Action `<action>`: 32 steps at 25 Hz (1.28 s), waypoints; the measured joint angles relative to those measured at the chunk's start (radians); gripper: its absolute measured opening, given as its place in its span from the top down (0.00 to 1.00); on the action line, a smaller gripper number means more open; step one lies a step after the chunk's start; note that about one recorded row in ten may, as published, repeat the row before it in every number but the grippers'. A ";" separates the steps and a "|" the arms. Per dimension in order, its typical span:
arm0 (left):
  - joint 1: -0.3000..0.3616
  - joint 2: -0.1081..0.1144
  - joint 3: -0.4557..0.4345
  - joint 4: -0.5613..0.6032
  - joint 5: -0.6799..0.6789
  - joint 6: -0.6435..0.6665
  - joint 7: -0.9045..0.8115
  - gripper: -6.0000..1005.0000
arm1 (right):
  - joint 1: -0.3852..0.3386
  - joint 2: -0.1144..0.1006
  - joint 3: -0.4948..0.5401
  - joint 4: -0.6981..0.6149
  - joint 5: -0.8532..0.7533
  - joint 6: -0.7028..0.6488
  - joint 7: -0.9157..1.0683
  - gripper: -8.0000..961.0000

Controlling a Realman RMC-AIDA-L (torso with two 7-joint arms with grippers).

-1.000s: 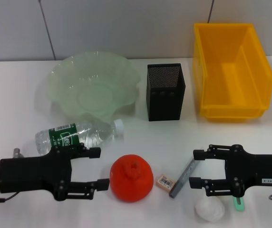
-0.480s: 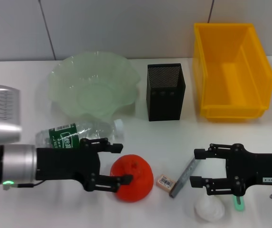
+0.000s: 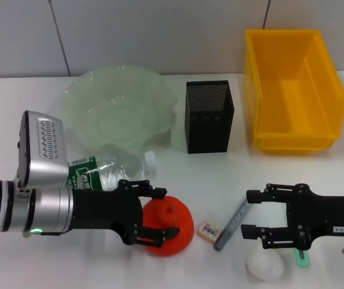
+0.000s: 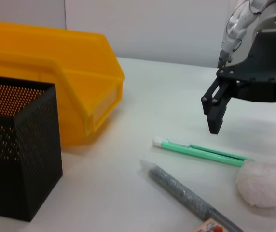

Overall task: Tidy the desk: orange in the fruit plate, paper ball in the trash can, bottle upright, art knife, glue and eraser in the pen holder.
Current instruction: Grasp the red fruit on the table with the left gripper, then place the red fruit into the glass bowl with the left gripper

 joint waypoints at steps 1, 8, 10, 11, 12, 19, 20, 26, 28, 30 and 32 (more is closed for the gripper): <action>0.000 0.000 0.000 0.000 0.001 -0.001 -0.001 0.21 | 0.000 0.000 0.000 0.000 0.000 0.000 0.000 0.21; -0.002 0.005 0.002 0.005 0.025 -0.003 0.004 0.25 | 0.005 0.000 0.000 0.000 0.000 0.002 0.000 0.21; -0.003 0.004 0.002 0.005 0.026 -0.001 0.004 0.33 | 0.006 0.000 0.000 0.000 0.000 0.002 0.000 0.21; -0.003 0.004 0.002 0.005 0.026 0.000 0.004 0.36 | 0.006 0.000 0.000 0.000 0.000 0.002 0.000 0.21; -0.003 0.004 0.002 0.005 0.027 0.002 0.004 0.40 | 0.006 0.000 0.000 0.000 0.000 0.002 0.000 0.21; 0.010 0.004 -0.015 0.028 0.022 0.045 0.000 0.65 | 0.005 -0.001 0.000 0.000 0.000 0.001 0.000 0.21; 0.012 0.004 -0.031 0.035 0.022 0.065 -0.002 0.68 | 0.004 -0.001 0.000 0.000 0.000 0.002 0.000 0.21; 0.024 0.002 -0.332 0.082 -0.010 0.237 -0.019 0.76 | 0.000 -0.002 0.003 0.000 0.000 0.002 -0.005 0.21; 0.023 0.000 -0.442 0.063 -0.073 0.239 -0.017 0.78 | 0.000 -0.002 0.003 0.001 0.000 0.002 -0.006 0.21; 0.020 -0.001 -0.482 0.035 -0.153 0.207 -0.004 0.79 | 0.000 -0.001 0.003 0.001 0.000 0.002 -0.008 0.21; 0.008 -0.003 -0.486 -0.002 -0.249 0.129 0.026 0.80 | 0.000 -0.001 0.003 0.001 0.000 0.002 -0.008 0.21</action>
